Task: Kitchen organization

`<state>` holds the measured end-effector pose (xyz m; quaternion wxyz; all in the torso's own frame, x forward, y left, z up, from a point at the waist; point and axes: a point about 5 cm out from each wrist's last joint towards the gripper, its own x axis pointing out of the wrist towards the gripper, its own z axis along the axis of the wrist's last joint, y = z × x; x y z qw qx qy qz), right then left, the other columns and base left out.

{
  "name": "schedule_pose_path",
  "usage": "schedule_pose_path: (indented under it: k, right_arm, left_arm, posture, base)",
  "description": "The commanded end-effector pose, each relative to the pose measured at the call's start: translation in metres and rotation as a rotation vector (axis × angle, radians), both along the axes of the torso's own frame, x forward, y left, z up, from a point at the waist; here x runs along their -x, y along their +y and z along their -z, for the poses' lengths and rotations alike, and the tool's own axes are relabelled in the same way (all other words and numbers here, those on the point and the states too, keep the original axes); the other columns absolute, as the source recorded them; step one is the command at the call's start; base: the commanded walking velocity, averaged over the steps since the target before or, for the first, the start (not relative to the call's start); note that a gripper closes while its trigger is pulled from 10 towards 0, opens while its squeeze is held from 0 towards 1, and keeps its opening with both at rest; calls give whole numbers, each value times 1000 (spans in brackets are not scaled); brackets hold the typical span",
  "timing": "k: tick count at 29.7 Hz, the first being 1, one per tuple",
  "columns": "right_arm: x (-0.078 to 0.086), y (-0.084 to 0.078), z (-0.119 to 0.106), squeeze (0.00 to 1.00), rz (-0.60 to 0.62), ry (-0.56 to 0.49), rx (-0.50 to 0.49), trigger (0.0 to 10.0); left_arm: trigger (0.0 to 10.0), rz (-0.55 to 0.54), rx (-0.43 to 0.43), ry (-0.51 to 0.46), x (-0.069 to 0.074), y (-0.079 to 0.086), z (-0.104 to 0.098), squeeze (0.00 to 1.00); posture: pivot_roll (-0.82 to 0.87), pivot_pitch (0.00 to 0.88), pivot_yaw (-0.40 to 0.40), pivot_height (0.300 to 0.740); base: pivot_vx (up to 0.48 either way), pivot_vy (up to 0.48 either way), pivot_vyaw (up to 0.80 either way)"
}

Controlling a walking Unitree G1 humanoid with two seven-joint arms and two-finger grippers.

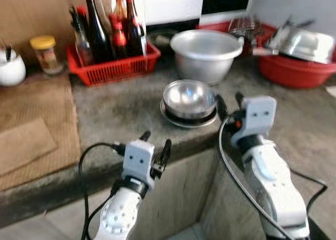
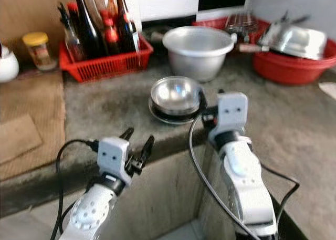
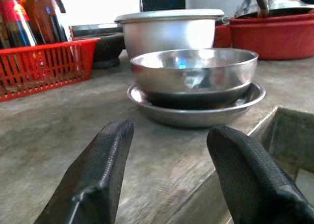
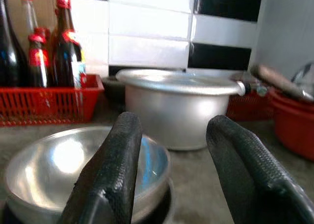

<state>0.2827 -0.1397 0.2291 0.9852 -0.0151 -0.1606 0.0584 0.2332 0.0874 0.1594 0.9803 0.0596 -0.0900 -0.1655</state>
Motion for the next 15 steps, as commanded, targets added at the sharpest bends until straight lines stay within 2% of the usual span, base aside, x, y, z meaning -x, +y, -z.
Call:
schedule_pose_path:
  k: [1, 5, 8, 9, 10, 11, 12, 15]
  right_arm:
    - [-6, -1, -1, 1000, -16, 28, 8, 10000]
    - [-13, -3, 0, 1000, -13, 78, 2, 10000]
    - [-28, -7, 2, 1000, 18, 199, -20, 10000]
    - [-32, -9, 0, 522, 28, 204, -17, 10000]
    - [-36, -10, -3, 0, 32, 202, -25, 10000]
    - [-43, -11, -8, 0, 43, 218, -23, 10000]
    - [-43, -11, -8, 0, 43, 218, -23, 10000]
    - [-55, -13, -17, 0, 90, 243, 29, 10000]
  left_arm:
    - [10000, 7, -1, 8, 2, 2, 1, 0]
    - [10000, 38, 10, 15, 5, -2, 2, 0]
    - [10000, 90, 21, 27, 9, -9, 4, 0]
    - [10000, 102, 23, 27, 10, -10, 4, 0]
    - [10000, 113, 21, 22, 11, -12, 3, 0]
    - [10000, 125, 22, 27, 11, -13, 4, 0]
    - [10000, 125, 22, 27, 11, -13, 4, 0]
    - [10000, 132, 13, 31, 11, -16, 5, 0]
  posture:
    - [152, 77, -39, 740]
    - [153, 79, -43, 740]
    - [152, 81, -41, 740]
    - [153, 82, -44, 740]
    - [153, 82, -44, 740]
    - [156, 82, -45, 740]
    - [156, 82, -45, 740]
    - [158, 82, -50, 740]
  base:
    - [0, 0, 0]
    - [0, 0, 0]
    - [0, 0, 0]
    - [0, 0, 0]
    - [0, 0, 0]
    - [0, 0, 0]
    - [0, 0, 0]
    - [0, 0, 0]
